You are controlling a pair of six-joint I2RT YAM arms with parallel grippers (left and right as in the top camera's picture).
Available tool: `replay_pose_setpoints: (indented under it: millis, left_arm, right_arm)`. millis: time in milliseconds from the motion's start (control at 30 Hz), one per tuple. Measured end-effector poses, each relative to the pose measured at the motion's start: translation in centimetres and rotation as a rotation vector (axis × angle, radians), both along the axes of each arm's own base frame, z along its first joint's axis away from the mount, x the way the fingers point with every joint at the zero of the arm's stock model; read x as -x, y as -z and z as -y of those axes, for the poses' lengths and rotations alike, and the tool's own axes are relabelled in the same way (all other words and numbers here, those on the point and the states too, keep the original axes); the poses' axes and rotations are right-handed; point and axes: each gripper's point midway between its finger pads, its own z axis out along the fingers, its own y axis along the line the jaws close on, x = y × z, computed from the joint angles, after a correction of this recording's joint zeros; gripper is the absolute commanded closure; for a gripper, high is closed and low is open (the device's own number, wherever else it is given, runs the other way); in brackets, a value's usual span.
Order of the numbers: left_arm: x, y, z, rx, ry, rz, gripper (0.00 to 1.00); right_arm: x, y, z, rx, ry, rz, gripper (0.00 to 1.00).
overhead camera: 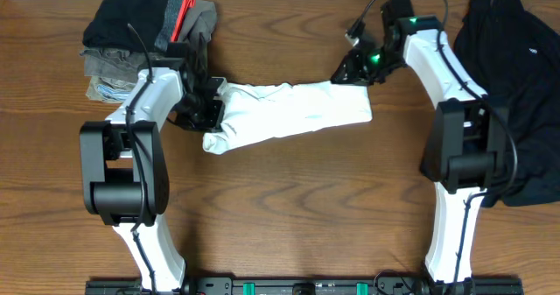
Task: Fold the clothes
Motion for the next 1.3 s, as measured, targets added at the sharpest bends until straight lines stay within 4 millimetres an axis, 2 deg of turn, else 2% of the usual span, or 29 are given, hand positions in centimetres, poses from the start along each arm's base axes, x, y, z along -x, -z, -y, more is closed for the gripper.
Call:
replay_pose_setpoints:
  millis: [100, 300, 467, 667, 900, 1000, 1300]
  left_arm:
    - [-0.3, -0.6, -0.9, -0.004, 0.000, 0.024, 0.94]
    - [-1.7, -3.8, -2.7, -0.016, -0.029, 0.144, 0.94]
    - [-3.3, -6.3, -2.1, 0.021, -0.039, 0.247, 0.94]
    - [-3.4, -6.6, -1.3, 0.063, -0.045, 0.248, 0.94]
    - [-3.6, -6.7, -1.2, 0.075, -0.046, 0.259, 0.94]
    - [-3.8, -6.7, -1.1, 0.076, -0.046, 0.266, 0.94]
    - [-4.0, -7.3, -0.3, 0.080, -0.025, 0.291, 0.94]
  right_arm:
    - [-0.2, 0.1, 0.9, 0.022, 0.012, 0.003, 0.96]
    - [0.1, 0.7, 1.7, 0.068, 0.019, -0.012, 0.99]
    - [0.2, 0.9, 1.7, 0.085, 0.017, -0.015, 0.99]
    - [2.9, 2.0, 0.5, 0.089, -0.021, -0.106, 0.98]
    - [5.1, 5.8, -0.6, 0.094, -0.049, -0.143, 0.99]
    - [5.5, 6.8, -0.8, 0.069, -0.045, -0.142, 0.99]
    - [5.7, 7.0, -1.0, 0.031, -0.010, -0.090, 0.99]
